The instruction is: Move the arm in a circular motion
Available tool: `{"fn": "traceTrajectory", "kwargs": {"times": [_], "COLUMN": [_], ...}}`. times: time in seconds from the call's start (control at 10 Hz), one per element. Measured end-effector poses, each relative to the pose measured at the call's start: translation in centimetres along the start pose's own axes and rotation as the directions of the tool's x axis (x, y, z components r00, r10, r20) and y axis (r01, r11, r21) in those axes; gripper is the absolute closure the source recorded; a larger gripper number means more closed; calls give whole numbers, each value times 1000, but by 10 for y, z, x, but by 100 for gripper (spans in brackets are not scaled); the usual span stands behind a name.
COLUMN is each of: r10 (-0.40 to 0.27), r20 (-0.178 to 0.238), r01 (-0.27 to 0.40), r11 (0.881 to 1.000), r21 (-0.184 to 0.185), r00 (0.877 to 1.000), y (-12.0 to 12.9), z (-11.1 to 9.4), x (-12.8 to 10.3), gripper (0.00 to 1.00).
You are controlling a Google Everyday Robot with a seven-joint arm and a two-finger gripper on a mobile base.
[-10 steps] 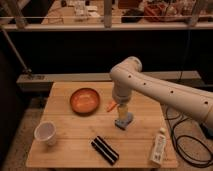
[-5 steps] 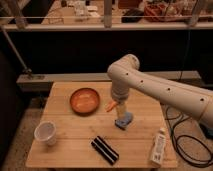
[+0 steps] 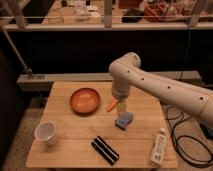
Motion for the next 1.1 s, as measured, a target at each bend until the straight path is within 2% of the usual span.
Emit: {"fn": "traceTrajectory", "kwargs": {"times": [1.1], "r10": [88], "r20": [37], "r01": [-89], "r11": [996], "r21": [6], "r00": [995], "y": [-3], "z": [2], "x": [35], "gripper": [20]}}
